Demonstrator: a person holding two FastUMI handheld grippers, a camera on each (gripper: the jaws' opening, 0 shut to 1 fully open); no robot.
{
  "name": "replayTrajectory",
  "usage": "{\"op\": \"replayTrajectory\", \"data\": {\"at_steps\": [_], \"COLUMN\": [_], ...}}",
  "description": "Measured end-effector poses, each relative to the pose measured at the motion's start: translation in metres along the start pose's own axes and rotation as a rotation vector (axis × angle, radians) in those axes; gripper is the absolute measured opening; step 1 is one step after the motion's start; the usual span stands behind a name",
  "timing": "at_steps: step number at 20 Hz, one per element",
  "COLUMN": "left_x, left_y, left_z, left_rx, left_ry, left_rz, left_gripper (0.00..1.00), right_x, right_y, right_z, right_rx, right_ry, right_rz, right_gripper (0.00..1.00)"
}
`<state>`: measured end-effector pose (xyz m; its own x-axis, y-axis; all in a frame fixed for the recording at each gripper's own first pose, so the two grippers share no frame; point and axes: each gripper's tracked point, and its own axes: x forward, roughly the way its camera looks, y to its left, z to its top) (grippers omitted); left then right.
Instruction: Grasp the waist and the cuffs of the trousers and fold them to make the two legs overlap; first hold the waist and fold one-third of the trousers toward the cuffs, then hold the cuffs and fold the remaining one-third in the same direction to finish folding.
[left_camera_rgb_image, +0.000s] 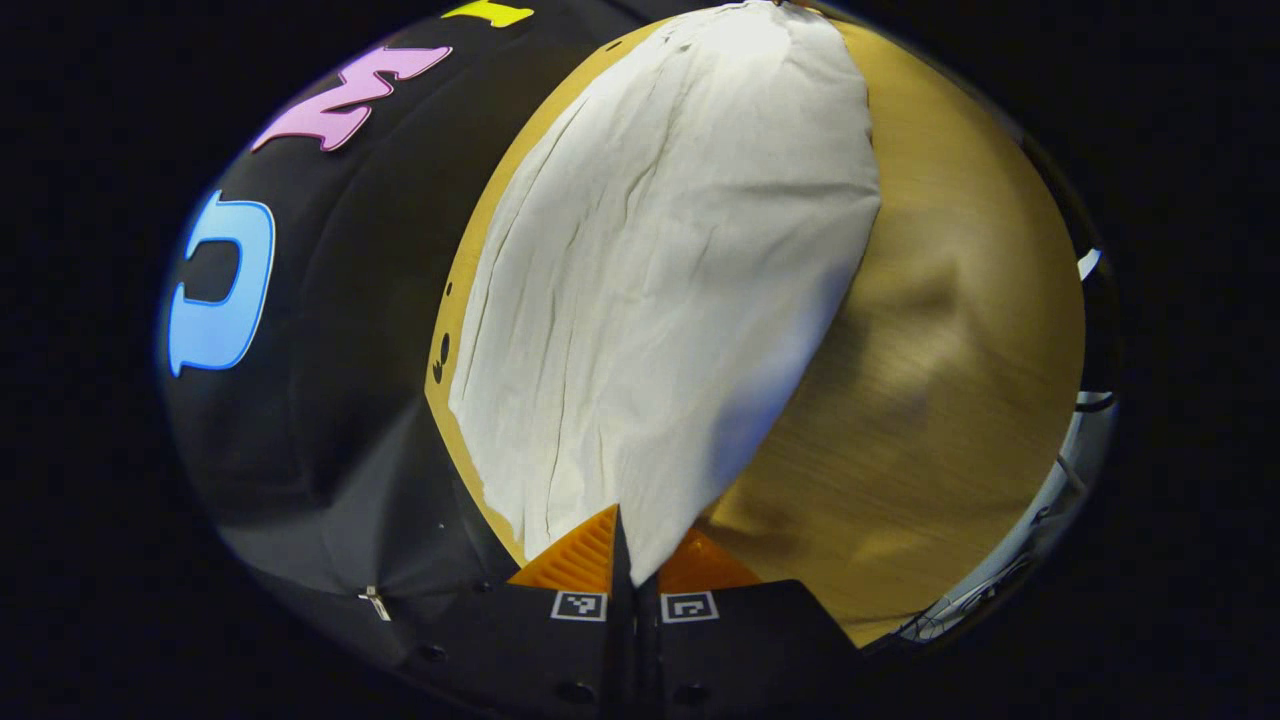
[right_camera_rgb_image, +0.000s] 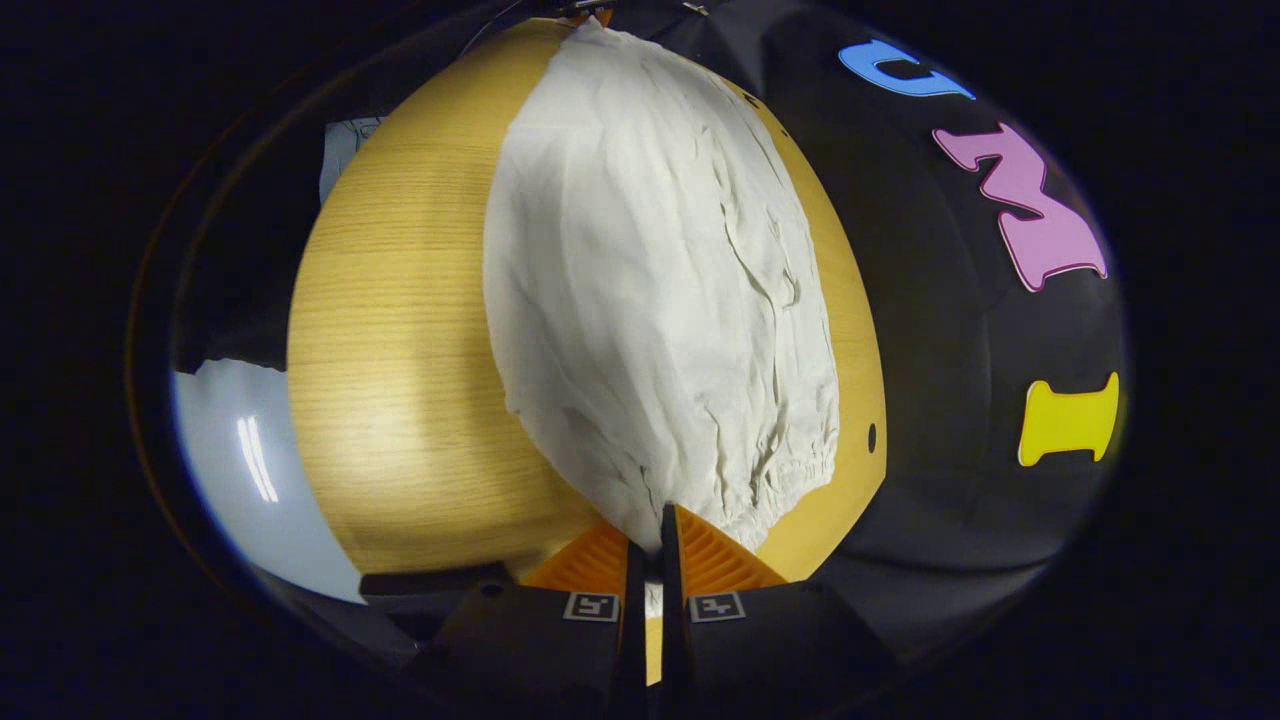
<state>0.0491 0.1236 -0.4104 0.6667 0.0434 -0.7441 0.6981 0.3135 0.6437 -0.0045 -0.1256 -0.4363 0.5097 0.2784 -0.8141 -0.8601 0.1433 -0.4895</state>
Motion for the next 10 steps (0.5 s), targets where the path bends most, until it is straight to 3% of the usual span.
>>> {"op": "replayTrajectory", "data": {"at_steps": [3, 10], "left_x": [-0.012, -0.030], "left_y": [-0.001, 0.076], "left_z": [-0.004, 0.022], "left_rx": [-0.011, -0.220], "left_ry": [0.000, -0.052], "left_rz": [0.001, 0.113], "left_gripper": [0.05, 0.05], "right_x": [-0.005, -0.038], "right_y": [-0.008, -0.077], "right_z": [0.009, 0.030], "right_rx": [0.056, 0.289], "right_ry": [-0.011, -0.027], "right_rz": [0.012, -0.167], "right_gripper": [0.11, 0.11]}}
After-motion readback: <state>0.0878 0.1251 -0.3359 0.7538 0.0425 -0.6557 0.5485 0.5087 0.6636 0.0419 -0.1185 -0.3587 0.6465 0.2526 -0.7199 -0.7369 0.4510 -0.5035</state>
